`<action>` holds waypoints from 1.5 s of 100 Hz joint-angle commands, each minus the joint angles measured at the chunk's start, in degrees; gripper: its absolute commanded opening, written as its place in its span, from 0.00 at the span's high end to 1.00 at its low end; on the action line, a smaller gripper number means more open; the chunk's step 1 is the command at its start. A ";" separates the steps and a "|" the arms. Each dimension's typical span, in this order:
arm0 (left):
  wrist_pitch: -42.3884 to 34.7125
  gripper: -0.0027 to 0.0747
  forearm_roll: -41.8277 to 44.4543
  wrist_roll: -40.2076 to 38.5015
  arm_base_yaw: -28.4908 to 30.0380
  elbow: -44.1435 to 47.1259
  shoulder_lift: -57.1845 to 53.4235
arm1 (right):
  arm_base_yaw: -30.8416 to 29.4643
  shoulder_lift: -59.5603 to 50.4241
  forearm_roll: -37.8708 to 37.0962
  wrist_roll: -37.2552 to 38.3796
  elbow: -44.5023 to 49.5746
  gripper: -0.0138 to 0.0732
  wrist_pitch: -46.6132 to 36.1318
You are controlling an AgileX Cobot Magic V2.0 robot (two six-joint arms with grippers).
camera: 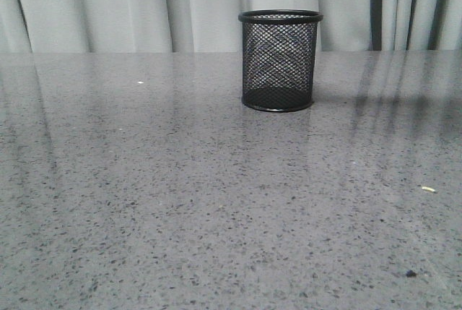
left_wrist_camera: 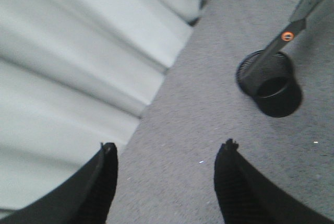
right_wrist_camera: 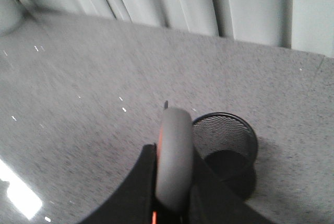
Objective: Put scissors into bucket
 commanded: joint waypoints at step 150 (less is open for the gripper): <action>-0.50 0.47 -2.01 -0.74 2.82 -1.61 -4.90 | -3.37 20.85 -11.16 11.49 -32.37 0.37 17.80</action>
